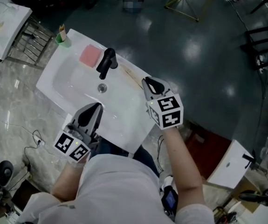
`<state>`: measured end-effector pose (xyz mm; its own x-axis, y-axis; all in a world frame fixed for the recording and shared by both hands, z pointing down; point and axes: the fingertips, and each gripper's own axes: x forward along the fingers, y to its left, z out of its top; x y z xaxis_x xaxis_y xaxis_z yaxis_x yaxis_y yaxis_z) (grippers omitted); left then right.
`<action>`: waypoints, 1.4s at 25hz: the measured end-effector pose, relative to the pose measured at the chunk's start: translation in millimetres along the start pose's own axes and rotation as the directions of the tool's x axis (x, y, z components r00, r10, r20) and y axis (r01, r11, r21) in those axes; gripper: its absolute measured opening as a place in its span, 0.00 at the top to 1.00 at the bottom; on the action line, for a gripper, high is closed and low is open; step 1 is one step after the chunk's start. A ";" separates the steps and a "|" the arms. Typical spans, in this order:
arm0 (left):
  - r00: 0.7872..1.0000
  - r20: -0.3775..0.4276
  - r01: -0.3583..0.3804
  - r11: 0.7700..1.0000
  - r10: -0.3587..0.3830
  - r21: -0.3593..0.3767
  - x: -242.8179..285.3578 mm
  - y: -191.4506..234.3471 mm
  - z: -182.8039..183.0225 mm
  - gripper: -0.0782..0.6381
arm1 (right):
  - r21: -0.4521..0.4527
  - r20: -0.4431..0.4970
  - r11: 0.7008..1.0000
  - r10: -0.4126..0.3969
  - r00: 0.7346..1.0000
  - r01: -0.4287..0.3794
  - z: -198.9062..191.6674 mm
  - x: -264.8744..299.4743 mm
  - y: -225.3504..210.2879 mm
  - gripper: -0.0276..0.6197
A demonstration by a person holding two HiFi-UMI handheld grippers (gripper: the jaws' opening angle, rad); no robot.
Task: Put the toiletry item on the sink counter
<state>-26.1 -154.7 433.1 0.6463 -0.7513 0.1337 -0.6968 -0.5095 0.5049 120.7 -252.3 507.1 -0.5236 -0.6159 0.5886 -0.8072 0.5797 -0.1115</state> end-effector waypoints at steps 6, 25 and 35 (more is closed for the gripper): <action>0.999 -0.020 0.051 0.997 -0.049 0.061 9.7 -32.1 8.9 0.87 | 0.080 0.119 0.996 -0.036 0.992 0.026 18.3 -52.4 -1.3 0.90; 0.981 -0.029 0.196 0.966 -0.194 0.169 28.1 -137.2 28.2 0.87 | 0.203 0.427 0.979 -0.119 0.896 0.033 27.8 -224.4 15.2 0.90; 0.977 -0.023 0.213 0.957 -0.213 0.195 21.8 -161.9 30.9 0.87 | 0.223 0.499 0.975 -0.114 0.859 0.000 17.7 -269.7 29.8 0.90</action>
<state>91.1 -101.6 327.9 0.7867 -0.6158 0.0432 -0.5902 -0.7297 0.3452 233.0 -78.3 330.9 -0.4940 -0.8613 0.1186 -0.8474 0.4464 -0.2875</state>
